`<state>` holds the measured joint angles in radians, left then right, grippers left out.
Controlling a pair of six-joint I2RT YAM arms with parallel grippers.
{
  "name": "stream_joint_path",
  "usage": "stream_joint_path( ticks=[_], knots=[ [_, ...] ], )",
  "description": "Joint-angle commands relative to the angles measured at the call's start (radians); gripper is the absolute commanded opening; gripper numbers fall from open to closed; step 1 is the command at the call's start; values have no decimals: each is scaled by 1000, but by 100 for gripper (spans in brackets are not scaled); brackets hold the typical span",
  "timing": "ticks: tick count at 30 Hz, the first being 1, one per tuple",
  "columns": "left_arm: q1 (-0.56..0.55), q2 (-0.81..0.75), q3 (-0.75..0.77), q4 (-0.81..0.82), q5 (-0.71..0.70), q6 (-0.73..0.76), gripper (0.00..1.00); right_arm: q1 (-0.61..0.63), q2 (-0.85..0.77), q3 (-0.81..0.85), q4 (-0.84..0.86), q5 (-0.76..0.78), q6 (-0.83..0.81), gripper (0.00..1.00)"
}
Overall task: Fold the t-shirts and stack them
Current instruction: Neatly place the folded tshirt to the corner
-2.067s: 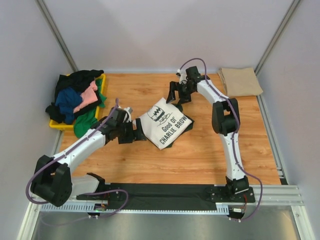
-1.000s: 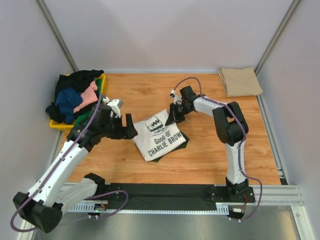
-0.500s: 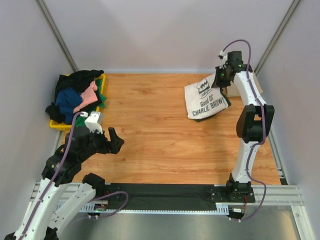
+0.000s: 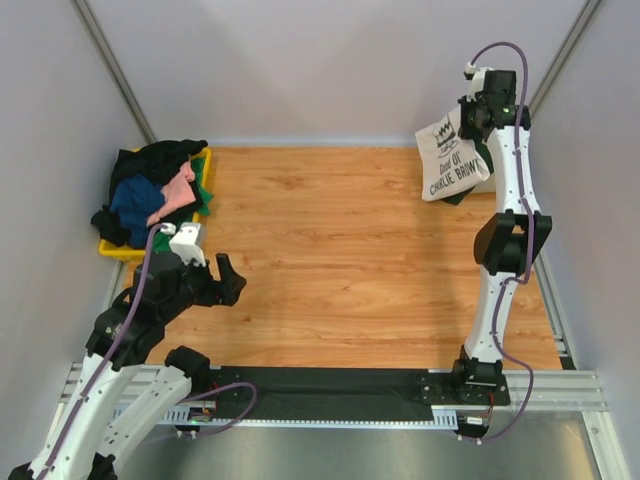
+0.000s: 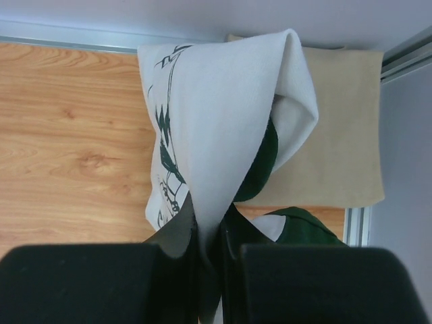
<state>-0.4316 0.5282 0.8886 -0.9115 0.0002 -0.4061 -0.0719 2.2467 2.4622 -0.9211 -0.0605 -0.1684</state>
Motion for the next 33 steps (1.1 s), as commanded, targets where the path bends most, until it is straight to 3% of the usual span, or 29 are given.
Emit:
stream_joint_path(
  ticks=[1, 19, 29, 33],
  knots=[
    [2, 13, 7, 22, -22, 0, 90, -20, 19, 78, 33, 36, -62, 0],
    [2, 27, 9, 19, -23, -2, 88, -118, 102, 142, 192, -13, -131, 0],
    [2, 39, 9, 19, -31, -5, 89, -152, 212, 118, 370, -25, -209, 0],
    [2, 53, 7, 17, -34, -7, 89, -166, 280, 110, 534, 25, -269, 0]
  ],
)
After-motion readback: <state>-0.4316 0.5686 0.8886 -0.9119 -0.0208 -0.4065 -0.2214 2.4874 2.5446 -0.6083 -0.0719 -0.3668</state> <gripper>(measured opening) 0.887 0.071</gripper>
